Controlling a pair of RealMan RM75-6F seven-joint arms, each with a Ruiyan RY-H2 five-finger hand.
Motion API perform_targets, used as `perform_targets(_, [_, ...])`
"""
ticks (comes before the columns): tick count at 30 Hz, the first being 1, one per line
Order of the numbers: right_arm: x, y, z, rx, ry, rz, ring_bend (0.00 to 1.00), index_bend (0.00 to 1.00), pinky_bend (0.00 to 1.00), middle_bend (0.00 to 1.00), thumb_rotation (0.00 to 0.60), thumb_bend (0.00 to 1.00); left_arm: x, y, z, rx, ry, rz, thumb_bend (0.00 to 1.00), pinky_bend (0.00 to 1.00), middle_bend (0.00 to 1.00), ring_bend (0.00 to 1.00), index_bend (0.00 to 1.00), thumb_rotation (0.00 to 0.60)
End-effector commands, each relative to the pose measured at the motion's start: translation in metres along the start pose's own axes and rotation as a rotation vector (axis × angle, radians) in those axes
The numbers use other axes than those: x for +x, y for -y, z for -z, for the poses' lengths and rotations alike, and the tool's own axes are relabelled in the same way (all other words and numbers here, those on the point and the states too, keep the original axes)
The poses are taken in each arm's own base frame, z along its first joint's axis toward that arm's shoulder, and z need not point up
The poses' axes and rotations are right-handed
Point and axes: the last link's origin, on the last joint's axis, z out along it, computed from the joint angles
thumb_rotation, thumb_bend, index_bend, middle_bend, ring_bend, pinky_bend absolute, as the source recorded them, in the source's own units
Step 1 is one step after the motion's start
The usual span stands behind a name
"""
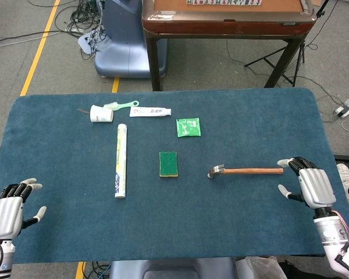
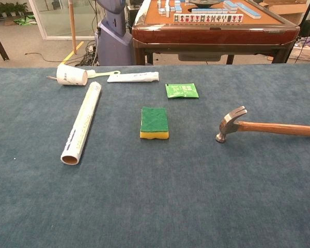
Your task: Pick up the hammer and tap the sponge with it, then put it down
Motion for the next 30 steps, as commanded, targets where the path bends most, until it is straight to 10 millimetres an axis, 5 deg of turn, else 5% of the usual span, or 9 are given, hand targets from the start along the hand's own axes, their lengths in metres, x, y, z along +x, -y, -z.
perform_targets(1, [0.001, -0.001, 0.001, -0.004, -0.003, -0.002, 0.20, 0.34, 0.30, 0.35, 0.600, 0.24, 0.000, 0.000, 0.000, -0.002, 0.000, 0.000, 0.21, 0.17, 0.26, 0.27, 0.33, 0.600])
perform_targets(9, [0.001, 0.001, -0.004, 0.009, 0.013, -0.023, 0.20, 0.34, 0.30, 0.35, 0.600, 0.24, -0.001, 0.000, 0.002, -0.003, 0.000, 0.002, 0.21, 0.17, 0.26, 0.27, 0.33, 0.600])
perform_targets(15, [-0.008, 0.009, -0.030, 0.059, 0.082, 0.004, 0.20, 0.34, 0.30, 0.38, 0.600, 0.26, 0.001, -0.001, 0.004, -0.004, -0.008, 0.006, 0.21, 0.17, 0.26, 0.27, 0.33, 0.600])
perform_targets(30, [-0.070, 0.045, -0.096, 0.219, 0.239, 0.097, 0.21, 0.34, 0.30, 0.36, 0.600, 0.33, 0.006, 0.004, 0.014, 0.028, -0.019, -0.002, 0.21, 0.17, 0.26, 0.27, 0.33, 0.600])
